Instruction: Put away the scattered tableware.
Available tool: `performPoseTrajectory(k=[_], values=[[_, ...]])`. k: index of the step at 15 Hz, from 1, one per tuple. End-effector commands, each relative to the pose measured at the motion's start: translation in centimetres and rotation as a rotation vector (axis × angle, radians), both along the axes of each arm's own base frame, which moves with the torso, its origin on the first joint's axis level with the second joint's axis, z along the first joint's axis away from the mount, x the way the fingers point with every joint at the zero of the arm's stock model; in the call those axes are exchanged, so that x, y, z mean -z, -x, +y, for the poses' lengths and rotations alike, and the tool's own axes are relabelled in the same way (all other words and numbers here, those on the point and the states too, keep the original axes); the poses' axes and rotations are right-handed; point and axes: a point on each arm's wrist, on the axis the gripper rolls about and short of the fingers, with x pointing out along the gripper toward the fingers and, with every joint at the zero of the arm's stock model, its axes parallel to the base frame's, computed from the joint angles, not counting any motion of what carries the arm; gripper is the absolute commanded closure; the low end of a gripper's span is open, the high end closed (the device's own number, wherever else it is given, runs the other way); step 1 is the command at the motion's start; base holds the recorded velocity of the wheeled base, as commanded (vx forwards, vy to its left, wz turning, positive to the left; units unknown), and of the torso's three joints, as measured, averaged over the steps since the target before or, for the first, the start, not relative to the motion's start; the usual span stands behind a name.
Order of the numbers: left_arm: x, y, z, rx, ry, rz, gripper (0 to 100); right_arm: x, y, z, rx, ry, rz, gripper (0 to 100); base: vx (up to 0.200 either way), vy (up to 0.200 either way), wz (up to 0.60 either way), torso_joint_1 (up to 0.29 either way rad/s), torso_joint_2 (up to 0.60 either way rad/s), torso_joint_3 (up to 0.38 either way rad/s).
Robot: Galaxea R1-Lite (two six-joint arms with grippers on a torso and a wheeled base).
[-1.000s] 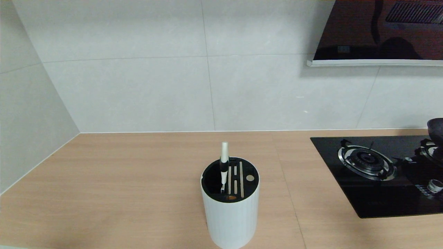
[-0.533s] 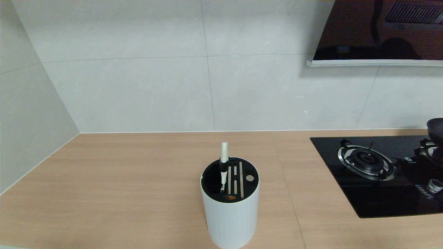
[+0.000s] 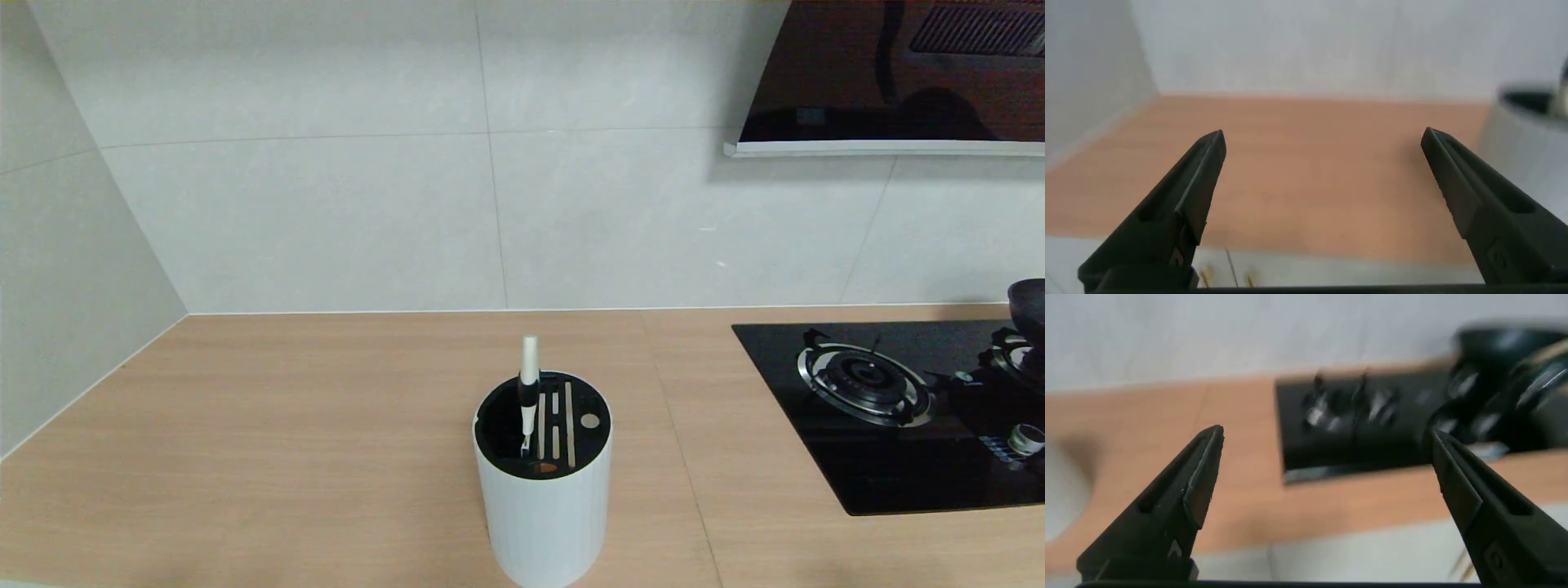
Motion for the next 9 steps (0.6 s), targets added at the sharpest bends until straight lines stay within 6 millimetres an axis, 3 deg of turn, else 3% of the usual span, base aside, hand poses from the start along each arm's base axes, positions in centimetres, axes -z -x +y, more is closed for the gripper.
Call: performPoseTrajectory(k=[1,9], values=[[0.40,-0.13,-0.08,0.039,-0.031,0.016,0,0.52,-0.11,0.07,-0.034,0.000,0.031,0,0.000,0.000,0.00,0.000,0.00,0.000],[0.85,-0.14,-0.04,0.018,0.015,0.059,0,0.77,-0.12,0.20,-0.091,0.043,0.058,0,0.000,0.000,0.00,0.000,0.00,0.000]])
